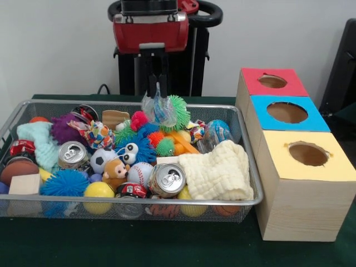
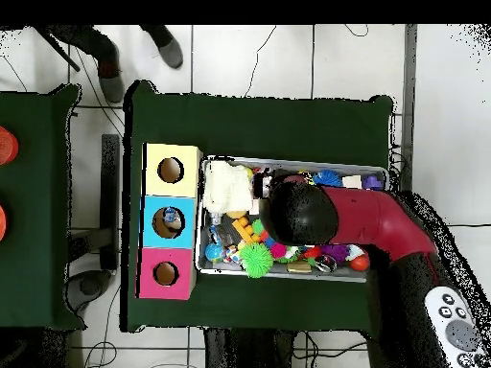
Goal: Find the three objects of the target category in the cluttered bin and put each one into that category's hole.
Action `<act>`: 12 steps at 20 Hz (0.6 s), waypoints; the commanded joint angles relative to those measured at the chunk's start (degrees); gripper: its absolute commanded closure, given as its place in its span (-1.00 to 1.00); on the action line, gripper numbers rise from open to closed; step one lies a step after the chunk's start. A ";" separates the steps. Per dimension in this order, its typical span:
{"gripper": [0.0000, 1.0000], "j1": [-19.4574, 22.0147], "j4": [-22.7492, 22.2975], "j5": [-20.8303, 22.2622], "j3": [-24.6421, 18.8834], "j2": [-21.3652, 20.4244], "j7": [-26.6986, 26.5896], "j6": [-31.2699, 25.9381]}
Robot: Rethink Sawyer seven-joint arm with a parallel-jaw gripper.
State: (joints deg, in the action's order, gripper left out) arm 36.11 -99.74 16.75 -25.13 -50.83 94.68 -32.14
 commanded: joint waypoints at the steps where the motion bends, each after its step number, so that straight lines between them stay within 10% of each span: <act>1: 1.00 -7.12 -2.47 -3.51 6.45 -3.08 17.53 -3.63; 12: 1.00 -21.30 -2.30 -5.35 13.20 -1.90 20.86 0.41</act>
State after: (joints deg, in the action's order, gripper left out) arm 18.64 -99.85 13.20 -16.50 -54.15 97.94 -32.16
